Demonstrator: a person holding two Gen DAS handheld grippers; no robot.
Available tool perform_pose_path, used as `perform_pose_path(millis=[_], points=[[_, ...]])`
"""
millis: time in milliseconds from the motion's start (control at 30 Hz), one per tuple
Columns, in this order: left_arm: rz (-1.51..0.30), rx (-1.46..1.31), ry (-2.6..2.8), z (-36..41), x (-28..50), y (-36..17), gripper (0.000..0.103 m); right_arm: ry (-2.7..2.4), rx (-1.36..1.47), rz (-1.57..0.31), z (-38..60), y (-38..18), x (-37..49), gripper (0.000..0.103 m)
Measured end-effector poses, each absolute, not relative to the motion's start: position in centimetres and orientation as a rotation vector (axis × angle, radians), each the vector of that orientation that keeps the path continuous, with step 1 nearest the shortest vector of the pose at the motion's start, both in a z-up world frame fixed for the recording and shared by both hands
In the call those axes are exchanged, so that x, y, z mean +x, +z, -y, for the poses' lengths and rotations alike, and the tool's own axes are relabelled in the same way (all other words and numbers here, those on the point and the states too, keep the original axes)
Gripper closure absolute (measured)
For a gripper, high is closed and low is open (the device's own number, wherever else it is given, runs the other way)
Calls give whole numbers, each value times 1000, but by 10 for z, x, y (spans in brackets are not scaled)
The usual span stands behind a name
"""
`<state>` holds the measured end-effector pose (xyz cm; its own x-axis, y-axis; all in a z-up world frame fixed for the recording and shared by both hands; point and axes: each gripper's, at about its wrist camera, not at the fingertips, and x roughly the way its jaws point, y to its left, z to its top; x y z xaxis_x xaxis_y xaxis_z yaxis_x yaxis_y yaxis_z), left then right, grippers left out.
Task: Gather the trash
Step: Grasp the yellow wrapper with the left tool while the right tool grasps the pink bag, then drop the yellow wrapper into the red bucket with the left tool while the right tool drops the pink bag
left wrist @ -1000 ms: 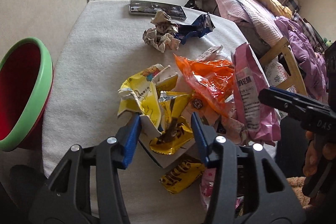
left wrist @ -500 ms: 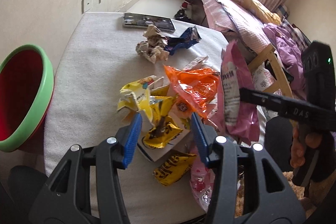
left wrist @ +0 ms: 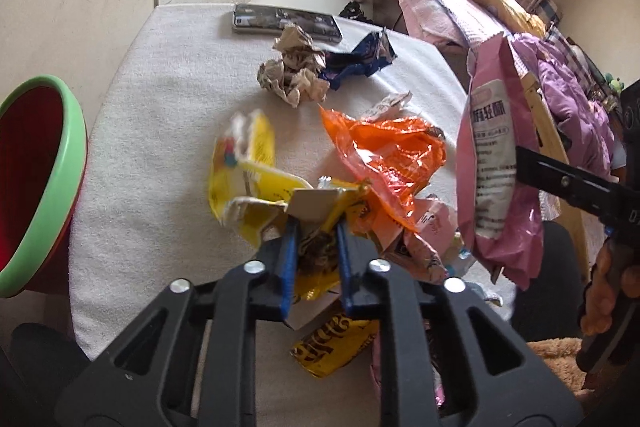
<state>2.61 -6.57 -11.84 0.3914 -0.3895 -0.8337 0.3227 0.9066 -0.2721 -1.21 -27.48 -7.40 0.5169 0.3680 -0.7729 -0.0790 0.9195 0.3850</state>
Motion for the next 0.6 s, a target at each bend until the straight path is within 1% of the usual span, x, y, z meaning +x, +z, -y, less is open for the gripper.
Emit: perform_pose_path(millis=[233, 400, 600], points=[[-980, -176, -454, 38, 18, -77, 96, 332, 293, -946, 258, -52, -7, 61], [-905, -212, -375, 3, 16, -56, 95, 381, 274, -925, 237, -42, 3, 61], [-879, -224, -167, -58, 21, -54, 95, 494, 262, -928, 186, -35, 30, 61]])
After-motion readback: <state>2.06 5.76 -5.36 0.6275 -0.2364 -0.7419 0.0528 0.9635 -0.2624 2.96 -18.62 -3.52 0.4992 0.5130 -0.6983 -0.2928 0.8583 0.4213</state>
